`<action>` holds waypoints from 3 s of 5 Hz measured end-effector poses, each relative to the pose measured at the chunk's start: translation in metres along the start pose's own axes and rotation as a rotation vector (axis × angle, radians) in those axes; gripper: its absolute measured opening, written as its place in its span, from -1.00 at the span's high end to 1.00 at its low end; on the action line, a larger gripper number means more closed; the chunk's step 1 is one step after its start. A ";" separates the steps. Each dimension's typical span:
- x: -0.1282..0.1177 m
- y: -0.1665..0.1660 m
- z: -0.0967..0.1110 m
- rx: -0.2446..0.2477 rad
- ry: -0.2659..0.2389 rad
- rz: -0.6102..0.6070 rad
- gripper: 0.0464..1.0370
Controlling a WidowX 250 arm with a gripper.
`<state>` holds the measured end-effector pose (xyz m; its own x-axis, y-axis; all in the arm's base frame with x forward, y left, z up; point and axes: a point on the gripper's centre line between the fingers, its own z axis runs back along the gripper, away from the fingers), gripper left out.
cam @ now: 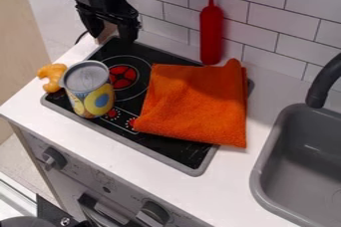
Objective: Moved the container on the bottom left of the burner
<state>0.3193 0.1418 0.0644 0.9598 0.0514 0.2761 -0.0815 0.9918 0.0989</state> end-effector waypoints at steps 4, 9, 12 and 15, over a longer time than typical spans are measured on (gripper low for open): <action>-0.014 -0.018 0.018 -0.091 -0.017 0.022 -0.92; -0.119 0.003 0.028 -0.105 0.339 0.087 -0.92; -0.127 -0.001 -0.013 -0.014 0.274 0.124 -0.92; -0.090 0.005 -0.016 0.016 0.139 0.006 -0.92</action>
<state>0.2368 0.1437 0.0249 0.9871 0.0741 0.1421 -0.0905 0.9895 0.1128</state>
